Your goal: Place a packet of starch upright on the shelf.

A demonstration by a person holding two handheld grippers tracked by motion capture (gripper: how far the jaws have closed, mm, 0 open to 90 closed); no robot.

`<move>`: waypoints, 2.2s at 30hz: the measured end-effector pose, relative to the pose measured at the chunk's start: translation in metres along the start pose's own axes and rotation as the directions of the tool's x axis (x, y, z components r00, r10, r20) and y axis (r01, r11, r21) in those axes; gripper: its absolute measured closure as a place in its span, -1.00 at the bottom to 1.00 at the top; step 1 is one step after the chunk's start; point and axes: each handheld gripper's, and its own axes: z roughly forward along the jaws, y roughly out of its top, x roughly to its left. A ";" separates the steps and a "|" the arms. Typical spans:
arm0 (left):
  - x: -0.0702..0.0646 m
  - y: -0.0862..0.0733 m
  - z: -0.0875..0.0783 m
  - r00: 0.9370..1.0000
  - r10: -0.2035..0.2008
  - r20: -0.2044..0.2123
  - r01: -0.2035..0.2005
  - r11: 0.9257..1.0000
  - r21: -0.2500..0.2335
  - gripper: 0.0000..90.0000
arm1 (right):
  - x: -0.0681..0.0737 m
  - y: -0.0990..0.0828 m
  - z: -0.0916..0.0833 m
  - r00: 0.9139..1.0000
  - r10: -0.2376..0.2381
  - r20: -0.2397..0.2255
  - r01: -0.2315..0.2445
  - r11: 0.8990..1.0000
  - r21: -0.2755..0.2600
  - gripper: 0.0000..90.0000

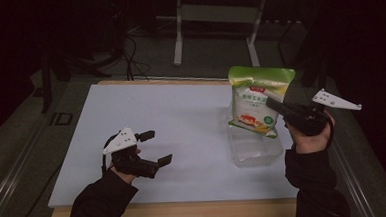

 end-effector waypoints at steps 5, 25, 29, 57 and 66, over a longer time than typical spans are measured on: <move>0.001 -0.022 -0.006 1.000 0.006 -0.026 -0.005 1.000 0.030 -0.97 | -0.016 -0.002 0.004 0.999 0.019 0.033 -0.019 1.000 0.009 0.88; 0.004 -0.057 -0.006 0.999 -0.015 -0.041 0.015 1.000 0.017 -0.97 | -0.074 -0.016 0.055 0.991 0.094 0.099 -0.101 0.992 0.077 0.88; 0.005 -0.058 -0.007 0.999 -0.014 -0.046 0.014 1.000 0.014 -0.97 | -0.081 -0.020 0.072 0.989 0.108 0.098 -0.118 0.988 0.100 0.88; 0.005 -0.062 -0.003 1.000 -0.016 -0.022 0.017 1.000 0.023 -0.97 | -0.110 -0.047 0.103 0.987 0.138 0.084 -0.155 0.953 0.262 0.86; 0.005 -0.061 -0.005 1.000 -0.014 -0.023 0.015 1.000 0.021 -0.97 | -0.118 -0.051 0.097 0.988 0.123 0.097 -0.146 0.948 0.283 0.84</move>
